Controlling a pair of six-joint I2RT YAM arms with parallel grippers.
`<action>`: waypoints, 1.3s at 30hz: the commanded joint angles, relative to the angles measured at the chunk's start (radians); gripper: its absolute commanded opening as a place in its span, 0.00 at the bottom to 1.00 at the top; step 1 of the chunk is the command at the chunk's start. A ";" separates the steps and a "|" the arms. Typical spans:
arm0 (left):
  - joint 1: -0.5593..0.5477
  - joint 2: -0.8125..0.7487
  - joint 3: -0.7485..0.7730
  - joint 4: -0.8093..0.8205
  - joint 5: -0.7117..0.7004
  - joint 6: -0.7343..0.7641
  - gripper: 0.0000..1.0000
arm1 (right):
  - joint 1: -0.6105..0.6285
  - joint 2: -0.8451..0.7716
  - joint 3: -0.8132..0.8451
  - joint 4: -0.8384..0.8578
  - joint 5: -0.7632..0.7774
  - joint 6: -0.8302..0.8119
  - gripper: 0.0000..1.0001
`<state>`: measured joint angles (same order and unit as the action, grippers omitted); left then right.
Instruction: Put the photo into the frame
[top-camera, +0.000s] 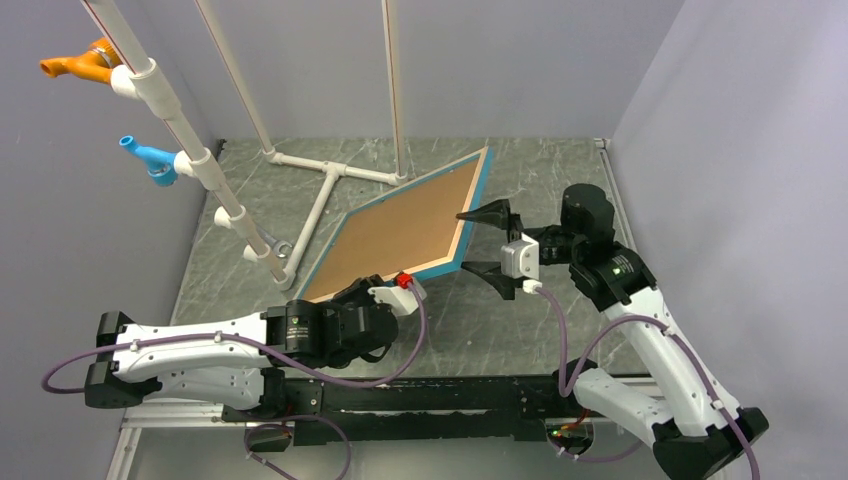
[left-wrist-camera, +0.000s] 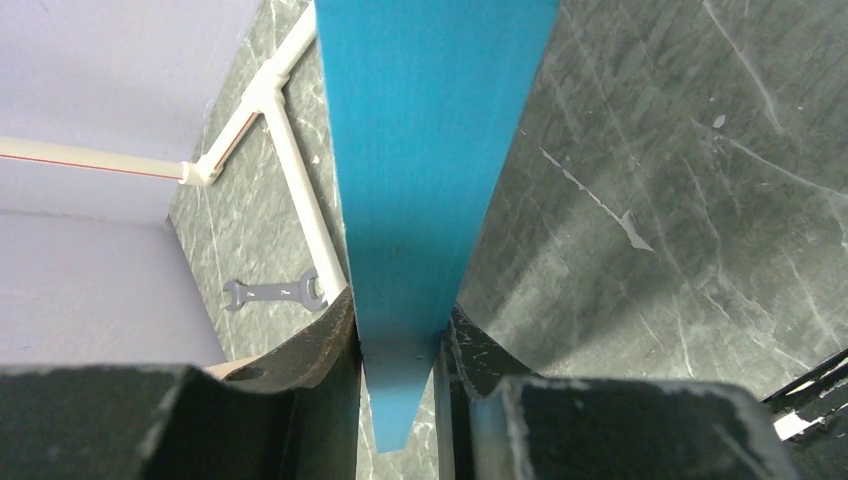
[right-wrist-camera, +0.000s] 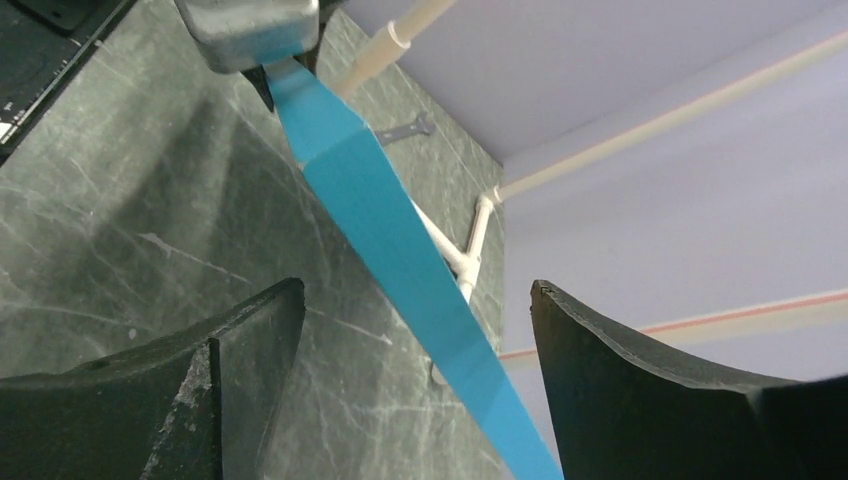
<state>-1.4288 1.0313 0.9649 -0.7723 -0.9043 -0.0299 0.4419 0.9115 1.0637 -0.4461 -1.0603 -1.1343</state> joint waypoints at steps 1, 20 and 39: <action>-0.009 -0.014 0.023 0.129 0.105 -0.094 0.00 | 0.048 0.043 0.057 -0.026 -0.096 -0.107 0.83; -0.010 -0.037 0.021 0.150 0.124 -0.086 0.00 | 0.244 0.056 0.057 -0.065 0.012 -0.115 0.11; -0.010 -0.031 0.268 0.130 0.220 -0.130 0.89 | 0.245 -0.158 -0.104 0.162 0.196 0.418 0.00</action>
<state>-1.4330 1.0050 1.1458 -0.6930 -0.7666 -0.1188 0.6880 0.8204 0.9997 -0.4156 -0.9062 -0.9924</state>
